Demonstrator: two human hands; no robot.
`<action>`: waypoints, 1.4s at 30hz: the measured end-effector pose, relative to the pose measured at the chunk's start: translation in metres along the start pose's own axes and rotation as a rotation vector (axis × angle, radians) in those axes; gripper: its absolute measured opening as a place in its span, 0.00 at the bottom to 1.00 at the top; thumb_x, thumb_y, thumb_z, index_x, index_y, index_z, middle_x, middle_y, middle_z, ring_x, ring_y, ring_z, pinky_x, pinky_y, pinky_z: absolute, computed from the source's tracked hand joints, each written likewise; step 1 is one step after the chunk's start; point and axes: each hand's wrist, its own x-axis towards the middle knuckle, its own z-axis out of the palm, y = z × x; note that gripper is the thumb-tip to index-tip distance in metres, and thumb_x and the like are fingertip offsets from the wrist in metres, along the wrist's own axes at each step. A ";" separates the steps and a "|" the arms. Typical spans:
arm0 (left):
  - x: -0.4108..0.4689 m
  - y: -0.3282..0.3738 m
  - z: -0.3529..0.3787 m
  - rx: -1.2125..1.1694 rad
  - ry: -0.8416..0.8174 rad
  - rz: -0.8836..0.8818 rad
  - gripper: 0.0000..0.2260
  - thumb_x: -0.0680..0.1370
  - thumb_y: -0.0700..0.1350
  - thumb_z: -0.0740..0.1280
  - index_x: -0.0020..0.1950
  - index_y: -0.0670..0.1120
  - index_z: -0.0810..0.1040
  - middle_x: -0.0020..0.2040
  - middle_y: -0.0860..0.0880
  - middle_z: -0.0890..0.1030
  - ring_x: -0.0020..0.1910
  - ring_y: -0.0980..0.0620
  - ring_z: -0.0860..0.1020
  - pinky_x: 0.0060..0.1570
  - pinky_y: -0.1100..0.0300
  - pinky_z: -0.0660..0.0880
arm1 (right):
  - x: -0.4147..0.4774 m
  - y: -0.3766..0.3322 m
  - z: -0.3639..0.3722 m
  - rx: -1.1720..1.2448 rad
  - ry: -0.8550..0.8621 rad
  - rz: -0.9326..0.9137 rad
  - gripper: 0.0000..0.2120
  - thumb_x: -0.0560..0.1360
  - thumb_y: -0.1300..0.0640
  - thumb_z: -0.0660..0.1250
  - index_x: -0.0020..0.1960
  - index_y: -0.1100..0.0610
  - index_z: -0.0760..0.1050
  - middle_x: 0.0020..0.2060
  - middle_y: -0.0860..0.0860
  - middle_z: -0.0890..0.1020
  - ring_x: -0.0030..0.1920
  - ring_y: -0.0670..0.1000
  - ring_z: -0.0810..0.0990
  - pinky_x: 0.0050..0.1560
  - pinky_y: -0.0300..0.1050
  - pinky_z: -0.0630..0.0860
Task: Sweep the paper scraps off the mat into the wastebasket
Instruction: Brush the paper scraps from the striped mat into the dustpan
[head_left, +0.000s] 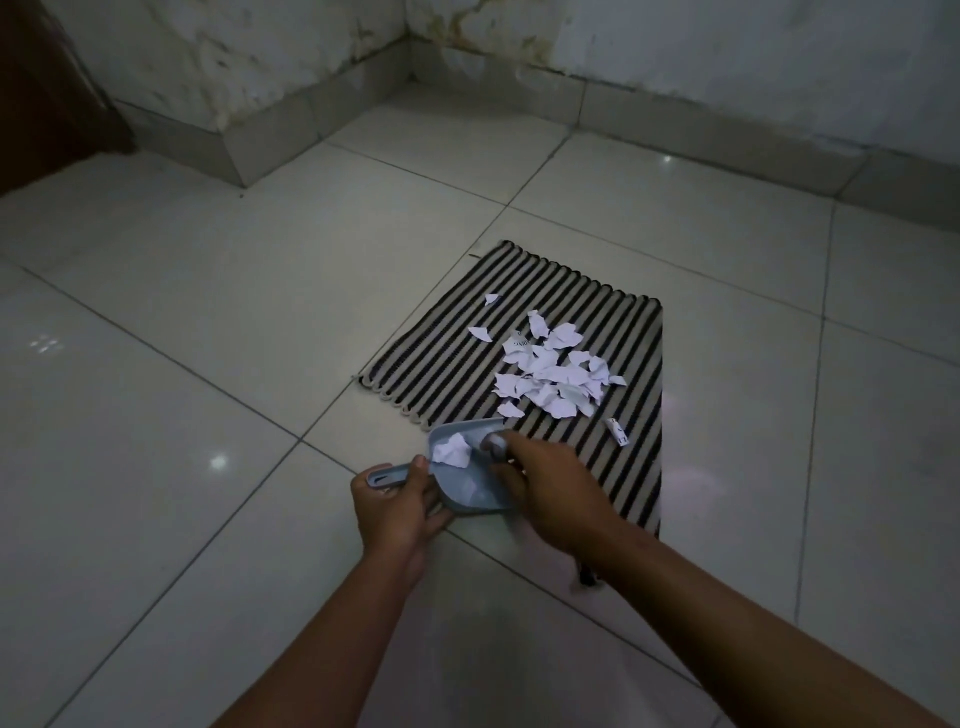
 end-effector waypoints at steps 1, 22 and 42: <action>0.001 0.000 -0.001 0.002 -0.008 -0.001 0.18 0.80 0.37 0.70 0.66 0.41 0.69 0.56 0.33 0.82 0.49 0.36 0.85 0.39 0.40 0.83 | 0.000 0.000 -0.001 0.032 0.019 -0.002 0.11 0.82 0.48 0.57 0.60 0.49 0.74 0.51 0.48 0.82 0.46 0.44 0.80 0.44 0.40 0.80; -0.007 -0.003 -0.005 -0.077 0.077 -0.044 0.15 0.80 0.37 0.70 0.62 0.45 0.68 0.59 0.35 0.81 0.50 0.40 0.85 0.33 0.47 0.84 | -0.026 0.016 -0.009 0.068 0.199 0.046 0.06 0.81 0.50 0.61 0.56 0.46 0.73 0.45 0.39 0.78 0.43 0.33 0.77 0.39 0.24 0.71; 0.023 0.035 0.004 -0.007 0.055 0.074 0.18 0.81 0.37 0.69 0.67 0.43 0.66 0.56 0.40 0.81 0.44 0.47 0.84 0.31 0.50 0.83 | 0.061 0.027 -0.027 -0.095 0.174 0.012 0.09 0.82 0.53 0.59 0.61 0.52 0.70 0.45 0.48 0.79 0.43 0.51 0.79 0.42 0.48 0.78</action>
